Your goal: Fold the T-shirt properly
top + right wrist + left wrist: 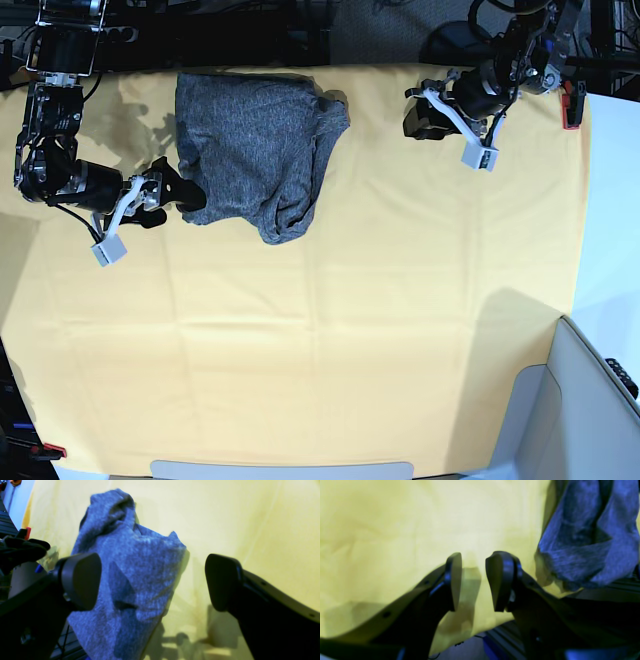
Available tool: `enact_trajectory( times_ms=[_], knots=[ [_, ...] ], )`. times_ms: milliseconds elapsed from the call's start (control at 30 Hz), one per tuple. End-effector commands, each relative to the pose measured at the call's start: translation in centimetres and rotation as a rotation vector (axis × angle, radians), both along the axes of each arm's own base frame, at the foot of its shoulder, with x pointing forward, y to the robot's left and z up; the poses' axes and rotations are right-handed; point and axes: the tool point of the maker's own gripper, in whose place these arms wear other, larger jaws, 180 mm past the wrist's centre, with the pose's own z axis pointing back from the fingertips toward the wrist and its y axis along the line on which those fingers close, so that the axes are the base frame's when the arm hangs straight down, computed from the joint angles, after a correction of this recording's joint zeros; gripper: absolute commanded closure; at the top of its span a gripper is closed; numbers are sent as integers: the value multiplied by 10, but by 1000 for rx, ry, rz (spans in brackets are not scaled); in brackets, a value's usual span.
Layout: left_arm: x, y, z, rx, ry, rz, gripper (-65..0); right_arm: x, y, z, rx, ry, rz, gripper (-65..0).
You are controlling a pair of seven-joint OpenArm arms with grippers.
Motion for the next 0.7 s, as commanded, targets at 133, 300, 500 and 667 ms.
enact_trajectory(
  times_ms=[133,300,500,667],
  knots=[
    [6,0,9,-4,-36,-6,-208,10,-5,-7,39,22,-40,-650],
    [6,0,9,-5,-38,-8,-208,15,5,-30,65,89,-65,-650],
    [6,-1,9,-7,-38,-7,-208,15,23,-36,104,104,-58,-650],
    [5,-1,9,-9,-35,-8,-208,12,25,-39,108,115,-58,-606]
  ],
)
